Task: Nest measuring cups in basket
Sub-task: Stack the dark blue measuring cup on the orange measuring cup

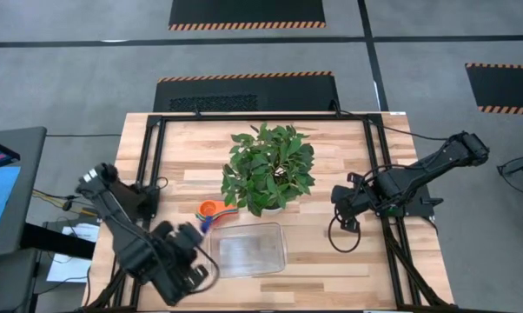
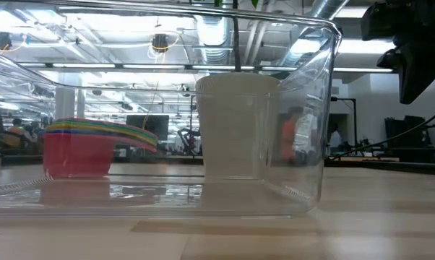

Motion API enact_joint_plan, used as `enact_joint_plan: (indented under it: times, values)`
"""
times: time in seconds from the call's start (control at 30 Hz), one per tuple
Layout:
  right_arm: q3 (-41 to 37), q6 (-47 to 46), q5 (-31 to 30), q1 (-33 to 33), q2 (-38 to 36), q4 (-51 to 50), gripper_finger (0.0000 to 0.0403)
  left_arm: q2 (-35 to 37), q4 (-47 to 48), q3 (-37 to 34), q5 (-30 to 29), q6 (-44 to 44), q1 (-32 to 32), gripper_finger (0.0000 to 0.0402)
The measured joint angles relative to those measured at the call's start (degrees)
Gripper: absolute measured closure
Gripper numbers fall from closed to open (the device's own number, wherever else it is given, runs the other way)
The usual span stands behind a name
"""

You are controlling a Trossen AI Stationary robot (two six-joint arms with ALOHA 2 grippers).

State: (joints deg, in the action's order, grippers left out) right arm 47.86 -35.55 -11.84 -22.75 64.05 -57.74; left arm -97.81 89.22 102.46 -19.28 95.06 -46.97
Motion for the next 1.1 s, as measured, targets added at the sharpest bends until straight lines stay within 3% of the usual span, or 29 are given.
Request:
enact_joint_plan:
  times: [0.13,0.27,0.4,0.53,0.77,0.97,1.1]
  values:
    - [0.0,0.1,0.0,-0.2,0.0,0.0,0.0370,6.7,-3.5,-11.3,-7.8,16.1,-2.0,0.0401]
    - [0.0,0.2,0.0,-0.2,0.0,0.0,0.0370,14.2,-12.5,-23.7,-20.2,28.4,-4.1,0.0401]
    - [0.0,0.2,0.0,-0.2,0.0,-0.1,0.0370,19.9,-26.9,-35.9,-27.7,31.6,-2.1,0.0401]
    - [0.0,0.2,0.0,-0.2,0.0,-0.1,0.0370,20.7,-38.7,-44.5,-37.5,32.1,2.0,0.0401]
    - [0.0,0.0,0.0,-0.2,0.0,0.0,0.0370,13.9,-53.2,-46.7,-46.7,29.6,3.9,0.0401]
    - [0.0,-0.1,0.0,-0.2,0.0,0.0,0.0370,4.7,-54.2,-43.3,-49.0,34.6,3.3,0.0401]
    - [0.0,-2.5,0.0,-0.3,0.0,3.4,0.0370,2.4,-52.2,-40.8,-49.9,34.9,2.1,0.0401]
